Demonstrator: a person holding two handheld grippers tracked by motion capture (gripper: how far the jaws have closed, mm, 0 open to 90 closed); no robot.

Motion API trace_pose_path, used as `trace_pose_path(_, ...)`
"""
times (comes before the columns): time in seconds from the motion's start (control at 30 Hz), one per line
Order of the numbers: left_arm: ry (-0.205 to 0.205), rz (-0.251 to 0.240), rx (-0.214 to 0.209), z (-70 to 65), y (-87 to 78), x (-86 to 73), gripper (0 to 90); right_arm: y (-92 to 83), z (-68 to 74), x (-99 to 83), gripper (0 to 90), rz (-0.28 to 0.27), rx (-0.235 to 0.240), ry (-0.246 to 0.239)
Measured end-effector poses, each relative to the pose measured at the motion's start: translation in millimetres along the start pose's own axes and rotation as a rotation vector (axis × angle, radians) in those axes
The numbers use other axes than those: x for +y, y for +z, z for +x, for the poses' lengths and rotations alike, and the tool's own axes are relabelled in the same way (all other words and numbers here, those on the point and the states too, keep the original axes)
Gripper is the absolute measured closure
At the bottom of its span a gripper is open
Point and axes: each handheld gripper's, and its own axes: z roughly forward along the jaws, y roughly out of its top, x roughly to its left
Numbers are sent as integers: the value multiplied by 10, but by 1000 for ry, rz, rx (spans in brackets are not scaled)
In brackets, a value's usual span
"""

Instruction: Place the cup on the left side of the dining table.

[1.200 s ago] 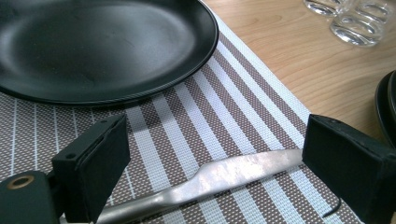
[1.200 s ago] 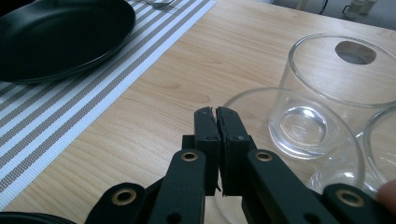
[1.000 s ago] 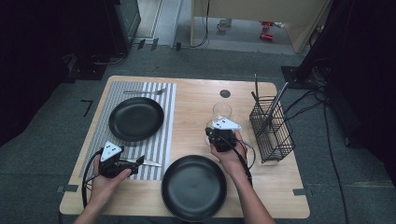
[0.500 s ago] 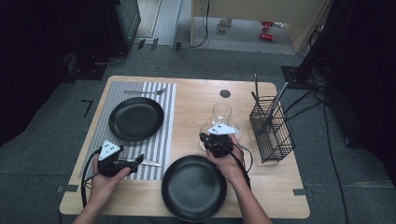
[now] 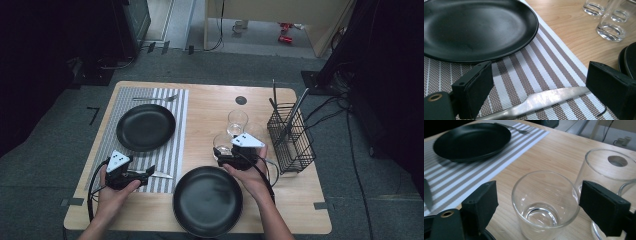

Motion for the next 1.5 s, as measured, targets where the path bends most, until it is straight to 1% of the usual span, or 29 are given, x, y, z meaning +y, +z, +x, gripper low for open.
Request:
trace_pose_path(0.03, 0, 0, 0, 0, 0, 0, 76, 0, 0, 0, 140, 0, 0, 0)
trace_pose_path(0.07, 4, -2, -2, -4, -3, 2, 76, 44, 3, -19, 130, 14, -19, 0)
trace_pose_path(0.1, 6, -5, -2, -8, -5, 4, 76, 44, 3, -19, 130, 14, -19, 0)
trace_pose_path(0.17, 10, -12, -6, -14, -8, 8, 76, 85, 9, -36, 129, 28, -54, -8)
trace_pose_path(0.23, 13, -13, -6, -18, -5, 12, 76, 149, -4, -64, 133, 47, -59, 2)
trace_pose_path(0.27, 13, -12, -8, -19, -2, 14, 76, 149, -4, -64, 133, 47, -59, 2)
trace_pose_path(0.33, 17, -11, -11, -26, 8, 19, 76, 219, -10, -95, 145, 80, -64, 15)
trace_pose_path(0.37, 17, -11, -11, -26, 8, 19, 76, 219, -10, -95, 145, 80, -64, 15)
trace_pose_path(0.4, 17, -10, -13, -32, 14, 23, 76, 258, -21, -114, 168, 96, -62, 29)
trace_pose_path(0.57, 21, -14, -16, -49, 20, 38, 76, 284, -22, -127, 188, 106, -55, 44)
trace_pose_path(0.6, 23, -20, -13, -56, 18, 43, 77, 279, -12, -123, 191, 111, -66, 39)
trace_pose_path(0.7, 27, -27, -15, -76, 24, 63, 76, 273, -1, -124, 192, 111, -73, 34)
trace_pose_path(0.8, 37, -21, -26, -84, 43, 81, 76, 255, 18, -117, 193, 106, -89, 12)
trace_pose_path(0.9, 42, -23, -30, -90, 64, 106, 76, 208, 12, -85, 193, 92, -78, 26)
trace_pose_path(0.93, 51, -23, -28, -96, 68, 120, 76, 182, 14, -62, 193, 85, -74, 25)
trace_pose_path(0.97, 68, -25, -18, -114, 69, 134, 76, 157, 19, -40, 193, 79, -73, 26)
trace_pose_path(1.0, 96, -35, -25, -164, 68, 165, 76, 102, 31, 16, 193, 63, -68, 25)
trace_pose_path(1.03, 96, -35, -25, -164, 68, 165, 76, 102, 31, 16, 193, 63, -68, 25)
trace_pose_path(1.07, 102, -42, -35, -189, 71, 181, 76, 75, 38, 48, 193, 55, -62, 26)
trace_pose_path(1.1, 112, -48, -43, -214, 75, 196, 76, 22, 51, 116, 193, 45, -45, 37)
trace_pose_path(1.13, 118, -53, -53, -239, 81, 212, 76, -2, 61, 150, 193, 37, -39, 43)
trace_pose_path(1.17, 124, -57, -65, -263, 89, 228, 76, -2, 61, 150, 193, 37, -39, 43)
trace_pose_path(1.27, 145, -68, -97, -330, 119, 278, 76, -82, 115, 271, 193, 27, -19, 35)
trace_pose_path(1.3, 149, -72, -107, -350, 132, 297, 76, -82, 115, 271, 193, 27, -19, 35)
trace_pose_path(1.33, 152, -75, -117, -369, 147, 315, 76, -111, 139, 319, 193, 19, -4, 33)
trace_pose_path(1.4, 168, -81, -130, -409, 183, 354, 76, -122, 148, 341, 193, 16, 0, 30)
trace_pose_path(1.43, 172, -85, -139, -430, 202, 375, 76, -141, 160, 375, 193, -2, 6, 21)
trace_pose_path(1.5, 182, -92, -153, -472, 240, 412, 76, -148, 161, 393, 193, -3, 10, 21)
